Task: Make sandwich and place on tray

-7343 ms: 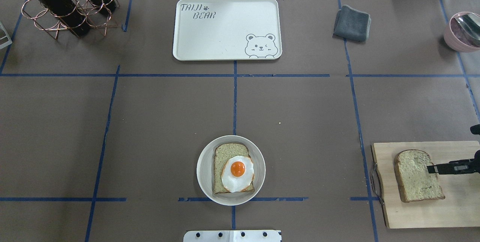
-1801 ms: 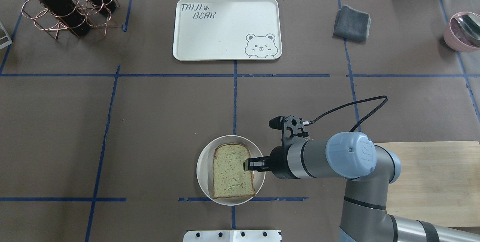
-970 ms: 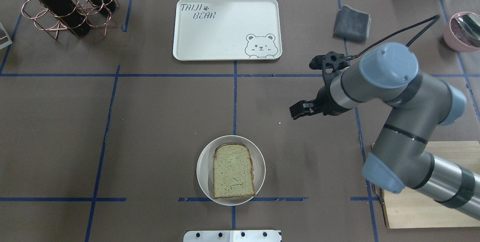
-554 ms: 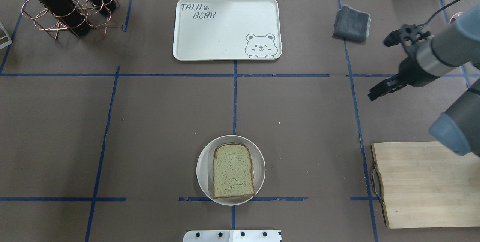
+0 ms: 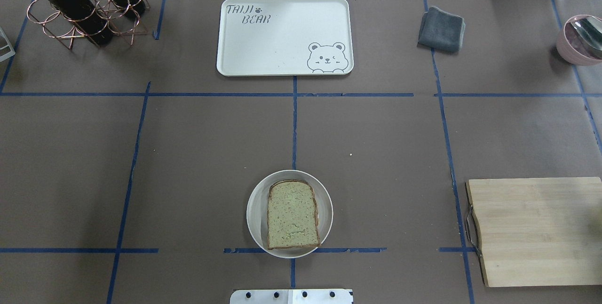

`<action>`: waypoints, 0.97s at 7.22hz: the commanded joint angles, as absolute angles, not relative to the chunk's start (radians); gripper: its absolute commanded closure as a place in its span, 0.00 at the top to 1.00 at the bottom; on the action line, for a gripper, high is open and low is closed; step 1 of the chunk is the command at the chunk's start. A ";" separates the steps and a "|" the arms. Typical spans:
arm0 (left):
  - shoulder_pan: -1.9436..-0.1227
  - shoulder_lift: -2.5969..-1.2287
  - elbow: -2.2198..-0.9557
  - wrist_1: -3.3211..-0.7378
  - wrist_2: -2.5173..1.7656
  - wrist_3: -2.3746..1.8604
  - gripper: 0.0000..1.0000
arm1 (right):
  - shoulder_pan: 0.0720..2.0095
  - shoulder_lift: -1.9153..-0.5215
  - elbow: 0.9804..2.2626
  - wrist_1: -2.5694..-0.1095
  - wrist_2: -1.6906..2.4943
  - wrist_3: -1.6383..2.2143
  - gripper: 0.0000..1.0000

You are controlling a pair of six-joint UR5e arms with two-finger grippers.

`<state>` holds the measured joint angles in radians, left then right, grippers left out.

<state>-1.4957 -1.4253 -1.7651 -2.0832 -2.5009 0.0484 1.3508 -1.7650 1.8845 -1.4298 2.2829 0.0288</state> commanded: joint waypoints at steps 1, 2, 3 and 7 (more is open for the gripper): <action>-1.313 -1.427 -1.808 -2.294 -2.493 -0.339 1.00 | 1.487 -1.857 1.870 -1.430 2.286 -0.001 1.00; -1.233 -1.430 -1.815 -2.403 -2.488 -0.524 1.00 | 1.496 -1.864 1.870 -1.431 2.295 -0.005 1.00; -1.133 -1.448 -1.841 -2.474 -2.433 -0.724 1.00 | 1.499 -1.847 1.878 -1.500 2.334 -0.005 1.00; -0.639 -1.632 -1.885 -2.484 -2.055 -1.248 1.00 | 1.497 -1.848 1.881 -1.499 2.338 0.003 1.00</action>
